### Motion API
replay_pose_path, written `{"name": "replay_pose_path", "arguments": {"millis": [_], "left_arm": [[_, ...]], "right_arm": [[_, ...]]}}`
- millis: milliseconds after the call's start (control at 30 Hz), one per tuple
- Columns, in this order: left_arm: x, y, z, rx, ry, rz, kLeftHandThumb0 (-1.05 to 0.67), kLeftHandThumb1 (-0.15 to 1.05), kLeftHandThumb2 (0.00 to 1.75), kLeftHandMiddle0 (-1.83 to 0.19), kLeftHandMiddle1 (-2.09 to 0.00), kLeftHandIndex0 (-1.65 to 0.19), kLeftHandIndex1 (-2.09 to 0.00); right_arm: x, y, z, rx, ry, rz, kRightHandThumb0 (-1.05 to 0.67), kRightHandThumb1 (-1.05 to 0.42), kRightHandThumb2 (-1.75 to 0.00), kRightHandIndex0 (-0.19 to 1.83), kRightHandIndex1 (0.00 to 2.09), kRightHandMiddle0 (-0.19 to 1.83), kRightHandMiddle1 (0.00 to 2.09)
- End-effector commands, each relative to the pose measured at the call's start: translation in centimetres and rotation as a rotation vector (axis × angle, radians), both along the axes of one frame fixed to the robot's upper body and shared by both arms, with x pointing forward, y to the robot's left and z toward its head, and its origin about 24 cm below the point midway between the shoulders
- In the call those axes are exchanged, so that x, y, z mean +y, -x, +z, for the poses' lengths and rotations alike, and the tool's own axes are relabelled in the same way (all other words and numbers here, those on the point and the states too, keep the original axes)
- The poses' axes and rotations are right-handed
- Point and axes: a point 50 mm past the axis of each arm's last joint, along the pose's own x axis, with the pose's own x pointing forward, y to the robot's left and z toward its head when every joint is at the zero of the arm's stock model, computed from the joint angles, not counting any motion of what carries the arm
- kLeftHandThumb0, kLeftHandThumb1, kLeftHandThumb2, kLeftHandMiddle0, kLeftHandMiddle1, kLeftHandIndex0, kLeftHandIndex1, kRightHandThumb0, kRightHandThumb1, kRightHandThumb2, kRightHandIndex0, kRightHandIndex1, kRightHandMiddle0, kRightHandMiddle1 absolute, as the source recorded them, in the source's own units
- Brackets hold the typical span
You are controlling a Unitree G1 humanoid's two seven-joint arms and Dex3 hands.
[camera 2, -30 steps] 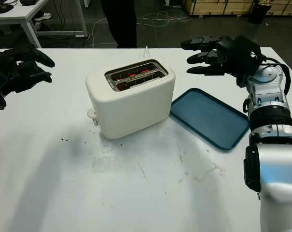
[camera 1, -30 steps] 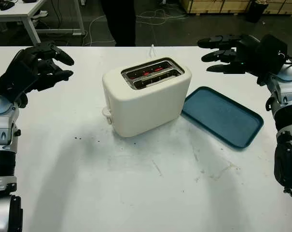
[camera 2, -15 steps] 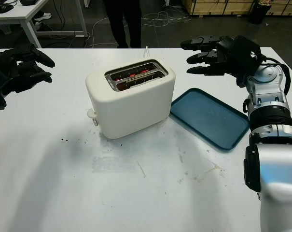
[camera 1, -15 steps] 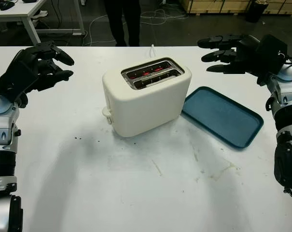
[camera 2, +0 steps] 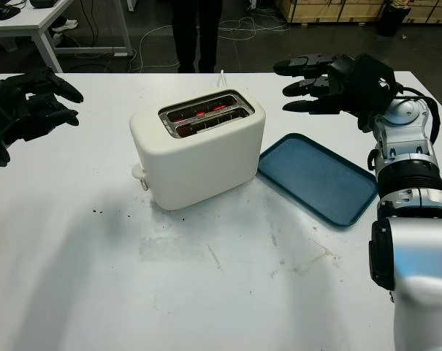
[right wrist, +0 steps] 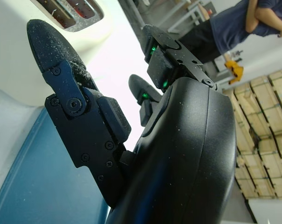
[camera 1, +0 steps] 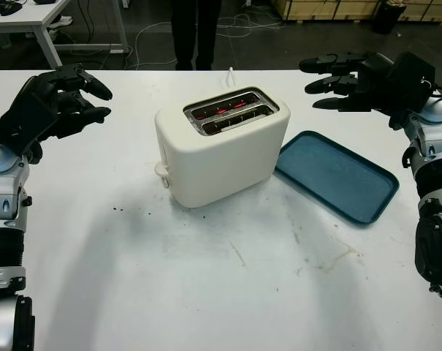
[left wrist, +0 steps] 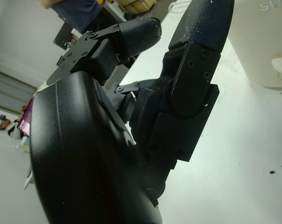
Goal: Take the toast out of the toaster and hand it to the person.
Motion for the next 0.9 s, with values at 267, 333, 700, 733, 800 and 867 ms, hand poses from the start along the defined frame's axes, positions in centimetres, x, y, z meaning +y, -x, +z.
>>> {"name": "replay_pose_path", "arguments": {"millis": [267, 333, 700, 733, 800, 867], "left_arm": [[-0.13, -0.02, 0.60, -0.027, 0.007, 0.000, -1.05, 0.87, 0.00, -0.61, -1.36, -0.55, -1.23], [-0.10, -0.04, 0.58, -0.028, 0.010, -0.006, -1.05, 0.87, 0.00, -0.61, -1.35, -0.55, -1.23], [-0.21, 0.06, 0.39, -0.031, 0.007, -0.005, -1.05, 0.88, 0.00, -0.61, -1.35, -0.55, -1.22], [-0.20, 0.08, 0.38, -0.033, 0.008, -0.005, -1.05, 0.88, 0.00, -0.61, -1.35, -0.55, -1.22], [-0.19, 0.12, 0.35, -0.036, 0.007, -0.004, -1.05, 0.88, 0.00, -0.61, -1.35, -0.54, -1.22], [-0.16, 0.15, 0.32, -0.035, 0.008, -0.004, -1.05, 0.88, 0.00, -0.61, -1.35, -0.54, -1.23]], "right_arm": [[-0.16, 0.12, 0.36, -0.027, 0.009, 0.003, -0.81, -0.72, 0.00, 0.30, 0.64, 0.59, 0.00], [-0.18, 0.13, 0.40, -0.029, 0.015, 0.002, -0.81, -0.72, 0.00, 0.30, 0.63, 0.58, 0.00], [-0.05, 0.06, 0.19, -0.023, 0.006, -0.005, -0.82, -0.71, 0.00, 0.32, 0.63, 0.60, 0.01], [-0.04, 0.06, 0.16, -0.025, 0.007, -0.005, -0.82, -0.71, 0.00, 0.33, 0.63, 0.60, 0.01], [-0.03, 0.09, 0.09, -0.031, 0.012, -0.004, -0.83, -0.72, 0.00, 0.34, 0.64, 0.61, 0.01], [-0.13, 0.14, 0.06, -0.033, 0.017, -0.005, -0.83, -0.72, 0.00, 0.34, 0.64, 0.61, 0.01]]}}
